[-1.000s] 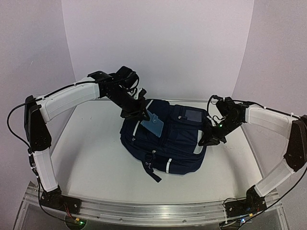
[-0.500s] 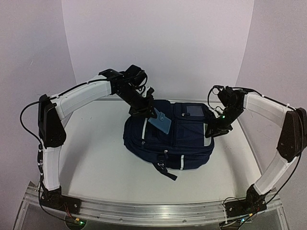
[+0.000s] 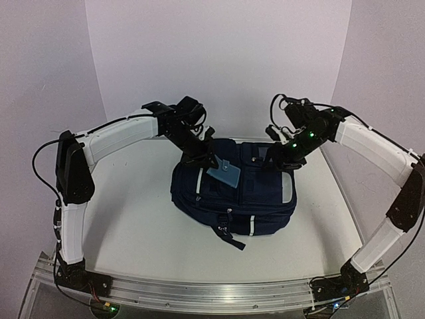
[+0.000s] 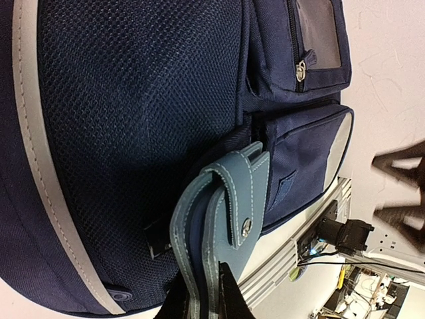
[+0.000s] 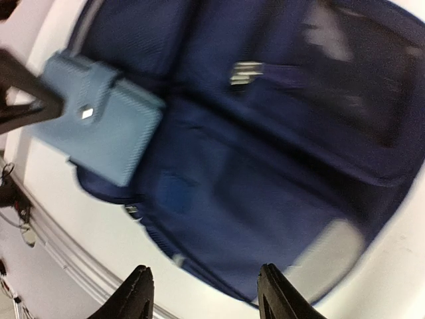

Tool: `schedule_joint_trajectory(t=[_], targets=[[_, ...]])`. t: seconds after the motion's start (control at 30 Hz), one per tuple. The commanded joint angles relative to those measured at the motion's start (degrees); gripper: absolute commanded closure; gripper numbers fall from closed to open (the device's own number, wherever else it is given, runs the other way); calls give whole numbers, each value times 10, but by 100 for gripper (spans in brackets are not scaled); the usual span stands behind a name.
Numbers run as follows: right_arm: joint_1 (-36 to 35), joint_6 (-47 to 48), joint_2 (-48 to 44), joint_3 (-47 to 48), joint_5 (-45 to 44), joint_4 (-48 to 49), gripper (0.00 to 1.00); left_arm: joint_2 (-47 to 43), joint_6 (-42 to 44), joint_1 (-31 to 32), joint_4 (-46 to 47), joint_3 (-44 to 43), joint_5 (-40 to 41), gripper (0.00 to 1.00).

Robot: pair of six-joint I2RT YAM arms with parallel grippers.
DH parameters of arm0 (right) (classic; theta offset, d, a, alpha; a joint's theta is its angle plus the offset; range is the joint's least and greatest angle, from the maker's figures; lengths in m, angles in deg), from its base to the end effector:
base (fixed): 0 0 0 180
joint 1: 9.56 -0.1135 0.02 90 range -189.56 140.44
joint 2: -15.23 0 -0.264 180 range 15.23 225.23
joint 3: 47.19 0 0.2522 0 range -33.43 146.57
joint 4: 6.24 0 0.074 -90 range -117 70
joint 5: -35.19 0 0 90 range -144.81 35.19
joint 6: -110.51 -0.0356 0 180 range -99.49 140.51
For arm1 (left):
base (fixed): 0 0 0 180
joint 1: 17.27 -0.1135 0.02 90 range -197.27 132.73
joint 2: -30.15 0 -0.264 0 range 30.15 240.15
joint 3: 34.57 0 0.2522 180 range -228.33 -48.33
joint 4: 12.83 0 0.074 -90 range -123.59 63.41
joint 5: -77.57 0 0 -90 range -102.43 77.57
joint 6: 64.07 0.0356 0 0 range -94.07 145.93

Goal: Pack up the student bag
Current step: Adjust the student bag at the center of the board.

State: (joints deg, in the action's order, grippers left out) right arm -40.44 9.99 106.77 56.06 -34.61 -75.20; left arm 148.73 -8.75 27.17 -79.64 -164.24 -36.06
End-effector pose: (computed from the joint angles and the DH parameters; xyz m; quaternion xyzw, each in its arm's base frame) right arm 0.2788 0.1810 0.3383 -0.2156 0.9210 0.2555 0.2002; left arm 0.3140 -0.3279 0.3057 0.1397 0.9268 -0.3346 0.0978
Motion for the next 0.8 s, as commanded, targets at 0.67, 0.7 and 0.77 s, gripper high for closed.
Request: schedule_joint_trajectory(t=[0.67,0.7,0.77], targets=[[-133,-201,155,69,-208,60,34,-111,-67,-2,46,114,85,100],[-134,-202,163,71,-230,56,34,-112,-68,-1,46,115,85,100],[-134,-207,179,72,-257,49,36,-113,-69,-2,48,116,86,100]])
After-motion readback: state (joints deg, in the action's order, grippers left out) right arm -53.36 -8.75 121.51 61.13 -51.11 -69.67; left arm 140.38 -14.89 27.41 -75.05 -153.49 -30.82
